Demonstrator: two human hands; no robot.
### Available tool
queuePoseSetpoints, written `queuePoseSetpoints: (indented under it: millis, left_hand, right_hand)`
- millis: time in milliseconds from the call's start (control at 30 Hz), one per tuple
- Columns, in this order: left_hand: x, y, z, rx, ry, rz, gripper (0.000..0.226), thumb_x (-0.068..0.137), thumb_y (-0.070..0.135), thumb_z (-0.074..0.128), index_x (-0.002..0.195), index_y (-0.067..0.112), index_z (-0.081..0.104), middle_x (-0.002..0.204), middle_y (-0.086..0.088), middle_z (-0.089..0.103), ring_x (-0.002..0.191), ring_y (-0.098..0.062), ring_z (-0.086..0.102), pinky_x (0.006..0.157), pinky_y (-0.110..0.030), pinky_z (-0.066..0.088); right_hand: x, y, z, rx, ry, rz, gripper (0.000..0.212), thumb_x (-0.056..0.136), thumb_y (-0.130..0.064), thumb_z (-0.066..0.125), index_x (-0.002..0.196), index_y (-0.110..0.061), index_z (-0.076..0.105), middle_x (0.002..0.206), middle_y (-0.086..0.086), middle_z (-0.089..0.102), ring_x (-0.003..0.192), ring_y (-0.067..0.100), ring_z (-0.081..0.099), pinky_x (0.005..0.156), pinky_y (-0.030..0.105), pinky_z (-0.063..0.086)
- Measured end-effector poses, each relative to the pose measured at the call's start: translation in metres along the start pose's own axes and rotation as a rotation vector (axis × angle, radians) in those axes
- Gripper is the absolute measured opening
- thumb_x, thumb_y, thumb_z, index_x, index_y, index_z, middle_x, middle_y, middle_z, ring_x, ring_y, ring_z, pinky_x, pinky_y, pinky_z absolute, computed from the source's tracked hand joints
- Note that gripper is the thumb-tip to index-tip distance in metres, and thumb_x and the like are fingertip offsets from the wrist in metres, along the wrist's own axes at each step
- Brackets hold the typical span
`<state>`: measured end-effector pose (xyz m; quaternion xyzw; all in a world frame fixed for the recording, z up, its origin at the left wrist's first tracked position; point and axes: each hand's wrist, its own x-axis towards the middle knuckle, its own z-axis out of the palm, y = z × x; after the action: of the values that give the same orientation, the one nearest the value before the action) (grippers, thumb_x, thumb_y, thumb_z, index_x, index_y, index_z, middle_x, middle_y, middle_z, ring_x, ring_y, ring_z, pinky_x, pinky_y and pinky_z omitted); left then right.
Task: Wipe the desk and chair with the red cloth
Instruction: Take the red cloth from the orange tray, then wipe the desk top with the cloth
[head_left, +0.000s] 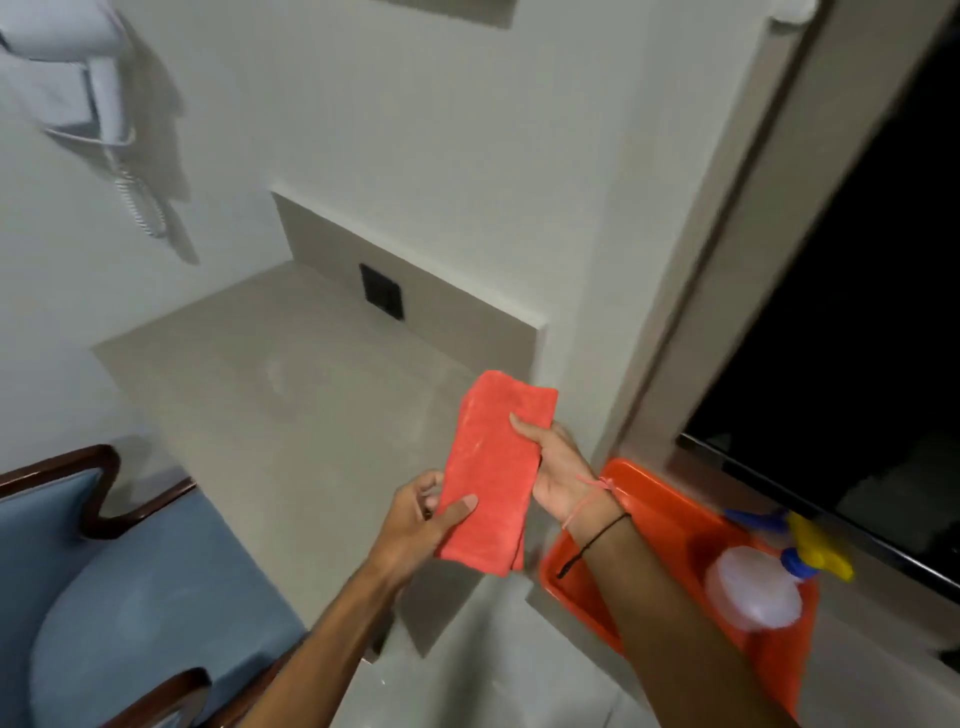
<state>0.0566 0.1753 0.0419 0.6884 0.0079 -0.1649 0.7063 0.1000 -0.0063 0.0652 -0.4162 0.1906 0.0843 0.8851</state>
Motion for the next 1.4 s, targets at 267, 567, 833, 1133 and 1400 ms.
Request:
queuePoseSetpoints:
  millis: [267,567,833,1133,1400]
  left_hand:
    - [0.015,-0.005,-0.145,-0.071,0.21,0.01,0.013,0.09,0.002,0.072,0.099,-0.004,0.064,0.089,-0.017,0.073,0.074,-0.018,0.07,0.071,-0.034,0.059]
    - [0.05,-0.052,-0.248,1.151,0.193,-0.065,0.035,0.1,0.041,0.047,0.124,0.017,0.057,0.127,-0.005,0.054,0.118,-0.027,0.054,0.096,-0.041,0.049]
    - [0.132,-0.046,-0.373,1.415,0.243,0.036,0.084,0.095,0.056,0.004,0.154,0.005,0.037,0.16,-0.025,0.036,0.149,-0.04,0.036,0.12,-0.052,0.034]
    - [0.226,-0.072,-0.449,1.453,0.307,0.07,0.071,0.102,0.048,0.011,0.158,0.008,0.028,0.166,-0.02,0.028,0.154,-0.036,0.028,0.125,-0.053,0.026]
    - [0.275,-0.07,-0.469,1.399,0.474,0.042,0.063,0.104,0.042,0.012,0.16,0.018,0.024,0.169,-0.012,0.024,0.157,-0.028,0.021,0.127,-0.051,0.02]
  right_hand:
    - [0.087,0.089,0.143,-0.269,-0.038,0.008,0.031,0.095,0.0,0.062,0.125,0.002,0.06,0.1,0.015,0.071,0.076,0.019,0.073,0.074,0.034,0.064]
    - [0.144,0.153,0.164,-1.629,0.098,-0.377,0.057,0.096,-0.019,0.064,0.144,0.007,0.045,0.147,0.026,0.05,0.14,0.038,0.047,0.12,0.04,0.033]
    - [0.157,0.225,0.142,-2.169,-0.263,-0.535,0.07,0.103,-0.05,0.029,0.162,-0.015,0.011,0.171,0.008,0.007,0.159,0.025,0.005,0.13,0.044,0.01]
    - [0.273,0.214,0.171,-2.164,0.051,-0.535,0.064,0.101,-0.042,0.026,0.157,-0.013,0.031,0.165,0.011,0.031,0.155,0.027,0.028,0.124,0.046,0.027]
    - [0.388,0.246,0.294,-2.17,-0.133,-0.613,0.064,0.103,-0.044,0.026,0.161,-0.017,0.018,0.17,0.01,0.017,0.158,0.023,0.014,0.129,0.04,0.009]
